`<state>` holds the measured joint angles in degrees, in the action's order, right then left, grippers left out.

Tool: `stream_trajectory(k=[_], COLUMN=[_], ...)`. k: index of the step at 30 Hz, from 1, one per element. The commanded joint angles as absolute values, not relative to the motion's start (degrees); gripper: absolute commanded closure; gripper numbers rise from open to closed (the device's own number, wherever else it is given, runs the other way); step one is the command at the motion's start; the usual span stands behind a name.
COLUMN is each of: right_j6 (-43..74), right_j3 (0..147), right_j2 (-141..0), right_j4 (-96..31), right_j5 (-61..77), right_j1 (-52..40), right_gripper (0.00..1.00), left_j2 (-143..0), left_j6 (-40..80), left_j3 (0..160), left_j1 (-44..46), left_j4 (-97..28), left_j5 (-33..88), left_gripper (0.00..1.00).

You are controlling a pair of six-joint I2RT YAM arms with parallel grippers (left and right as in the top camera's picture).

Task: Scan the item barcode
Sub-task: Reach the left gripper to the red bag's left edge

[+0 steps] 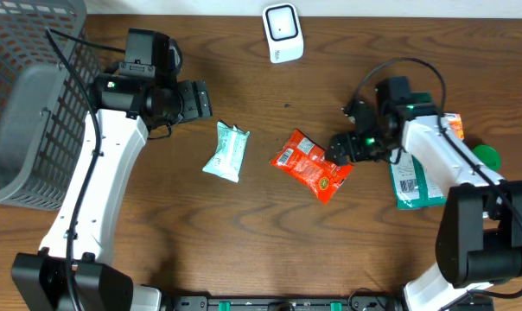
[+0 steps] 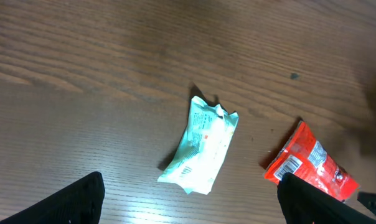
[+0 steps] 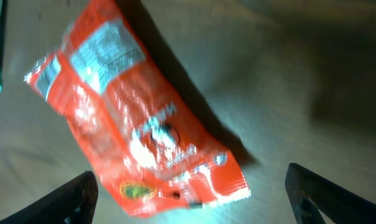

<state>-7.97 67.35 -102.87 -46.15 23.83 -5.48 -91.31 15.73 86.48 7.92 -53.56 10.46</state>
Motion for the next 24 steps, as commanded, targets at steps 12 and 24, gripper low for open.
stream_trajectory(k=[12, 24], right_j6=[-15.9, -19.4], right_j3=[67.7, 67.7], right_j2=[-102.7, -106.9], right_j4=[-46.1, -45.2], right_j5=[27.6, 31.5], right_j1=[-5.3, -4.3], right_gripper=[0.14, 0.12], left_j2=[-91.9, -95.4], left_j6=[18.3, 19.5], left_j3=[74.0, 71.7], left_j1=[20.6, 34.1], left_j4=[-50.3, -37.5], left_j5=[20.3, 17.6], left_gripper=[0.37, 0.76])
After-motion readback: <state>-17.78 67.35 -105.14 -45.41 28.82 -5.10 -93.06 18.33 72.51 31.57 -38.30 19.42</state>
